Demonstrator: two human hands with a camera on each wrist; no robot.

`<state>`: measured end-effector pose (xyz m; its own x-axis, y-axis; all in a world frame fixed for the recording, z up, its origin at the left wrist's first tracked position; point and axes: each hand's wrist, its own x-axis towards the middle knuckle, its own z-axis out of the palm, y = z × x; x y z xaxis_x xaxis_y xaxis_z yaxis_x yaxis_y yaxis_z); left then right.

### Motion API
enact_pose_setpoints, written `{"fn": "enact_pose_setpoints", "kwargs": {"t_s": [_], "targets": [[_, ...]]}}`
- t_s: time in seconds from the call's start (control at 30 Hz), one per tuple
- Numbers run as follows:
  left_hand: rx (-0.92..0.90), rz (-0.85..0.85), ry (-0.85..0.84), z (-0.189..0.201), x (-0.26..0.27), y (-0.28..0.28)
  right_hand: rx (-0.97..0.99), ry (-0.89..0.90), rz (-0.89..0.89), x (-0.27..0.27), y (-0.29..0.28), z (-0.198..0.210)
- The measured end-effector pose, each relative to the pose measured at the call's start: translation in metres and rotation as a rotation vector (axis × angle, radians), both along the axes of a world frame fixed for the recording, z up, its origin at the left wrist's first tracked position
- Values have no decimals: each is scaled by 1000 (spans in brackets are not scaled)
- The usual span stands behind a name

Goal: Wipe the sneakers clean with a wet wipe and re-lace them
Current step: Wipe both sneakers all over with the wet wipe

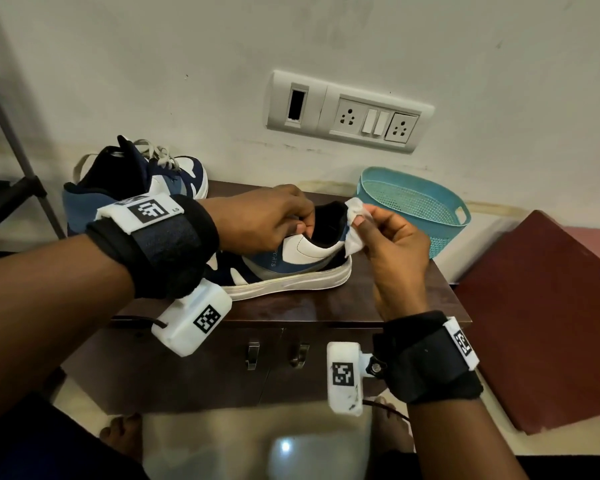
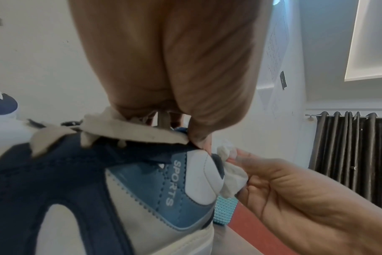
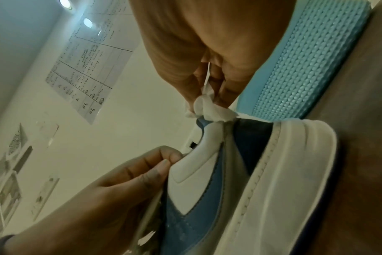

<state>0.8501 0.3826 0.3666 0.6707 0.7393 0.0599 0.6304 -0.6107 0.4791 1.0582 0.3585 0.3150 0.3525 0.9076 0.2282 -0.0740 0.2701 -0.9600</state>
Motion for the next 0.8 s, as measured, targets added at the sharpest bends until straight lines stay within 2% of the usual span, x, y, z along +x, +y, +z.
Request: {"fn": "enact_pose_setpoints", "kwargs": {"t_s": [0.07, 0.17, 0.23, 0.33, 0.47, 0.53, 0.63, 0.73, 0.8], "targets": [[-1, 1, 3, 0, 1, 0, 1, -71, -33, 1, 3, -5], [9, 3, -4, -1, 2, 0, -104, -149, -39, 7, 7, -17], [6, 3, 0, -1, 2, 0, -120, -113, -6, 9, 5, -13], [-3, 4, 3, -1, 1, 0, -26, -28, 35, 6, 1, -1], [-2, 10, -2, 0, 2, -1, -119, -208, -22, 16, 2, -25], [-4, 9, -2, 0, 2, 0, -165, -182, -51, 20, -1, -34], [-15, 14, -7, -1, 1, 0, -46, -80, -143, 5, -6, -28], [-12, 21, -16, -1, 1, 0, 128, -140, -173, -18, -16, -20], [-11, 20, -21, -2, 1, 0, 172, -164, -155, -19, -21, -21]]}}
